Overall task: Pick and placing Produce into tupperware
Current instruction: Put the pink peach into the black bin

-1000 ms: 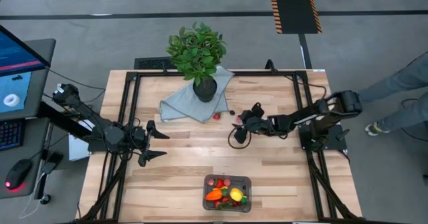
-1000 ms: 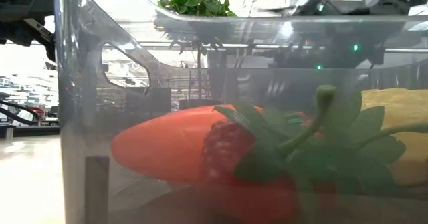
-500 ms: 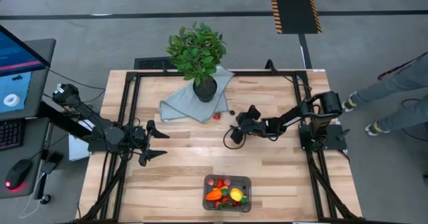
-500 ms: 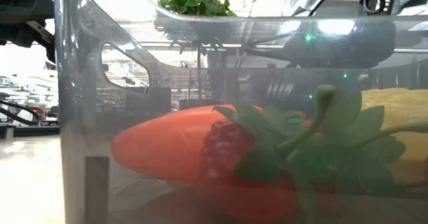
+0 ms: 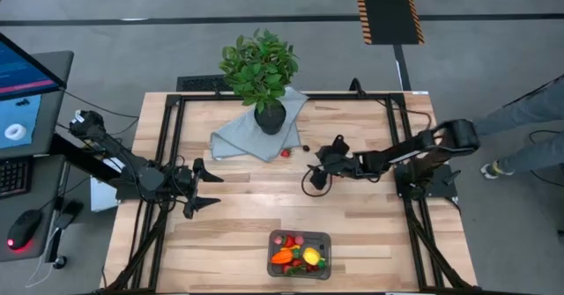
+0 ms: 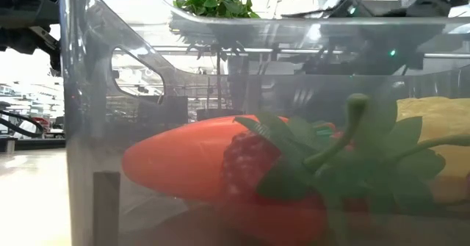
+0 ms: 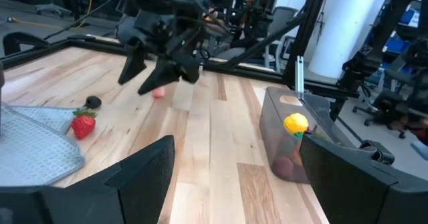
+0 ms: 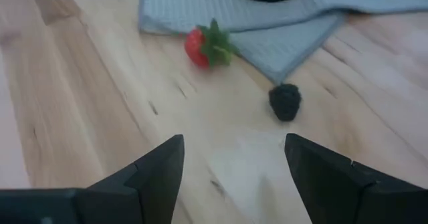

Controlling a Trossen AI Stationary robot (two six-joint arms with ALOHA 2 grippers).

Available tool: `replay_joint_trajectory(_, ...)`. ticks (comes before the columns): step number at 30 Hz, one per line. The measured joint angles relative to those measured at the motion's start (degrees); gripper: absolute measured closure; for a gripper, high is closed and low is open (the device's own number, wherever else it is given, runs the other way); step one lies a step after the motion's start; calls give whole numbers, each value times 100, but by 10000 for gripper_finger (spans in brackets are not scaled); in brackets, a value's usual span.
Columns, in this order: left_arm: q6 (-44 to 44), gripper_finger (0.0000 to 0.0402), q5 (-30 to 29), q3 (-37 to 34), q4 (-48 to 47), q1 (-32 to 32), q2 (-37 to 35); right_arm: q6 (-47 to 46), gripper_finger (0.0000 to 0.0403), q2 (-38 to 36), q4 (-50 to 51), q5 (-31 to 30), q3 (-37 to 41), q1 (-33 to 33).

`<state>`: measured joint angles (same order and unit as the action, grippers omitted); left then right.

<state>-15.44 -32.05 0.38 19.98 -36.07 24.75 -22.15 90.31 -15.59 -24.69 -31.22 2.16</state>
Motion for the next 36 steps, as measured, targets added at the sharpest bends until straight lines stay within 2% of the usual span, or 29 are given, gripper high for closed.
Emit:
replay_joint_trajectory(7, -37, 92, 24, -1, -13, 0, 0, -340, 117, -662, 445, -347, 81, 532)
replay_joint_trajectory(14, -55, 92, 30, -2, -10, 0, 0, -1429, 117, -862, 416, -2013, 678, 1733)
replay_joint_trajectory(21, -51, 92, -22, -2, -8, 0, 0, -2531, 117, -792, -46, -3154, 1296, 2716)
replay_joint_trajectory(25, -13, 92, -25, -2, -5, 0, 0, -2779, 117, -606, -134, -3397, 1355, 2862)
replay_joint_trajectory(36, 0, 92, -31, -2, -21, 2, 0, -3138, 116, 108, -466, -3370, 1351, 2718)
